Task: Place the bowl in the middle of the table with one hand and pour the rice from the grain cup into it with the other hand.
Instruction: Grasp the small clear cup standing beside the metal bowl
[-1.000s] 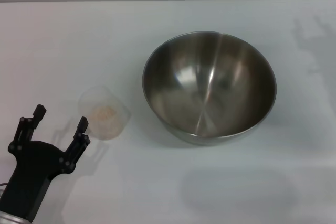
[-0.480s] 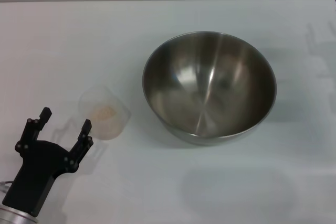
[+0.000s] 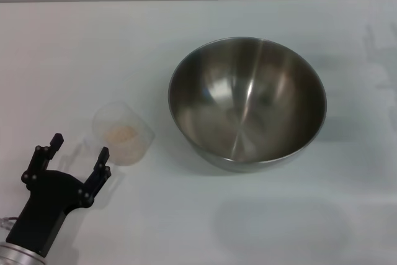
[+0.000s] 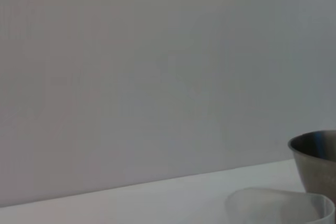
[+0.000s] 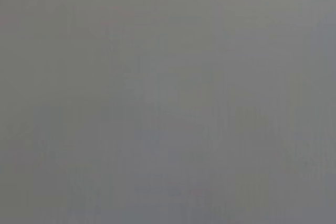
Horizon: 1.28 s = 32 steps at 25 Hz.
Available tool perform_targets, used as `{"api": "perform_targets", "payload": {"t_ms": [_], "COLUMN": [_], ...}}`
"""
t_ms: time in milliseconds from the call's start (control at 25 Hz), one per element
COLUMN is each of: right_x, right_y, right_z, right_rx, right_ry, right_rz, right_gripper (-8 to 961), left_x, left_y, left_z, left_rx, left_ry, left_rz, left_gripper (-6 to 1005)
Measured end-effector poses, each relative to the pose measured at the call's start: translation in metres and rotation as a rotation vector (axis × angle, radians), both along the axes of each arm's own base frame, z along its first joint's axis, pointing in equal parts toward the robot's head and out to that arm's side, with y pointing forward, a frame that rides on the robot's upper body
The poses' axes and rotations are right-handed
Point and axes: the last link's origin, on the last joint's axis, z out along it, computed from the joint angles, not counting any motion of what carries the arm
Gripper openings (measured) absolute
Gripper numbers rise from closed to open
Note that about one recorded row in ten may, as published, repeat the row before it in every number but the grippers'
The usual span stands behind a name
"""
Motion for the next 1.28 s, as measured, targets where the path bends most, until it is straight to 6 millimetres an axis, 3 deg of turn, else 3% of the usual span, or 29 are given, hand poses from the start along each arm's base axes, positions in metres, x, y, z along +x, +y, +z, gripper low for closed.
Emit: {"api": "perform_targets", "payload": {"t_ms": [600, 1280], "right_x": [-0.002, -0.005], "right_y": [0.000, 0.004], "right_z": [0.000, -0.001], "right_rx": [0.001, -0.004], "right_ry": [0.001, 0.000], "right_rz": [0.011, 0.015], "right_gripper": [524, 524], "left_x": [-0.004, -0.009], "left_y": [0.011, 0.044], "left_z": [0.001, 0.010], "left_rx": [-0.001, 0.033], "left_ry": [0.025, 0.061], "left_rz": [0.011, 0.048], "left_gripper": [841, 840]}}
